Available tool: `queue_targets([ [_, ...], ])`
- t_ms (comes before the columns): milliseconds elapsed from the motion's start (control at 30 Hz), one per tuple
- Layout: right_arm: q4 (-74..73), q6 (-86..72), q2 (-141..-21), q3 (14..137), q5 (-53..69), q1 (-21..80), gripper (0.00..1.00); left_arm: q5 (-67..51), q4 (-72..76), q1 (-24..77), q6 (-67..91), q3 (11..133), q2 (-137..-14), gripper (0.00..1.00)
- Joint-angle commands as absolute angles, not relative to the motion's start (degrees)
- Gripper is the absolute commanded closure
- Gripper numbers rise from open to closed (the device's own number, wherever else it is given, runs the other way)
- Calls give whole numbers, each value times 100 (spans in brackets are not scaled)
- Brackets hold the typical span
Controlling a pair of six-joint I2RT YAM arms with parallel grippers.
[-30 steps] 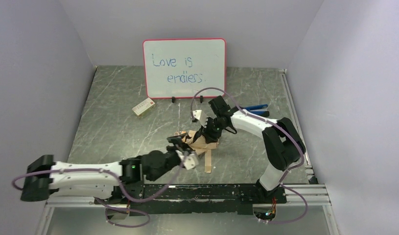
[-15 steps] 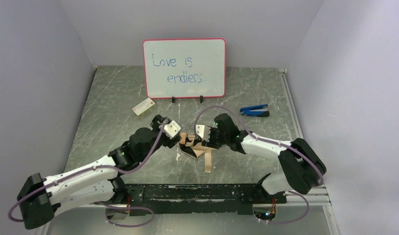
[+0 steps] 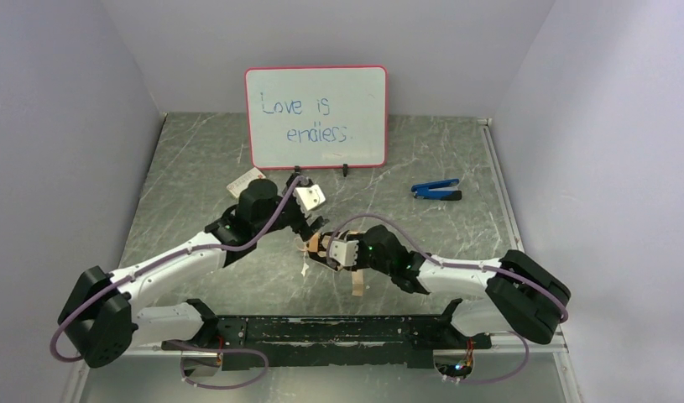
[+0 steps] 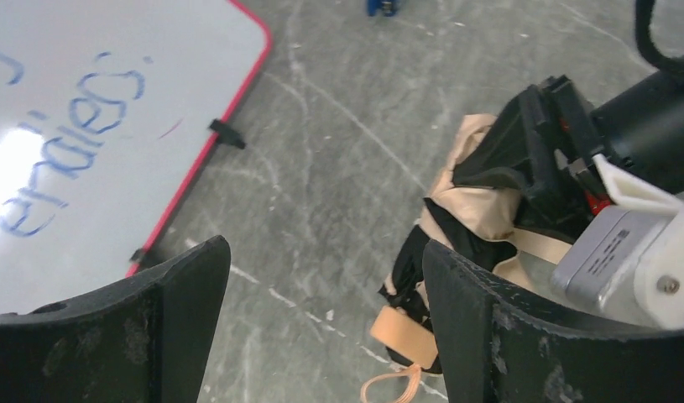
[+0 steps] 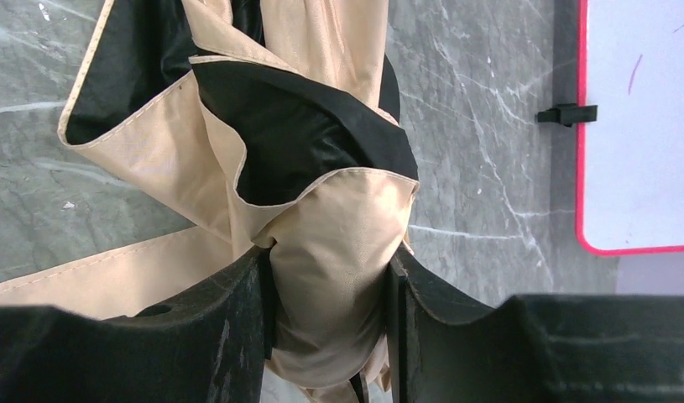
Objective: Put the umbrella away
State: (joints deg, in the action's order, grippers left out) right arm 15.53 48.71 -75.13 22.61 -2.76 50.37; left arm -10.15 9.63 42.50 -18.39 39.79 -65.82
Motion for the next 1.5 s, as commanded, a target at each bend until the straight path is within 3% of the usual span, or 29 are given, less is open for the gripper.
queue_targets([
  [0, 759, 4923, -7686, 1803, -1302, 5311, 78, -2233, 475, 4210, -2223, 4420, -6940, 12],
  [833, 1852, 5519, -7708, 1258, -2436, 6155, 79, -4352, -2665, 4021, -3939, 6927, -10103, 15],
  [1467, 2174, 5305, -8022, 1342, -2562, 6473, 79, -4692, -2867, 4092, -3623, 7488, -11223, 18],
])
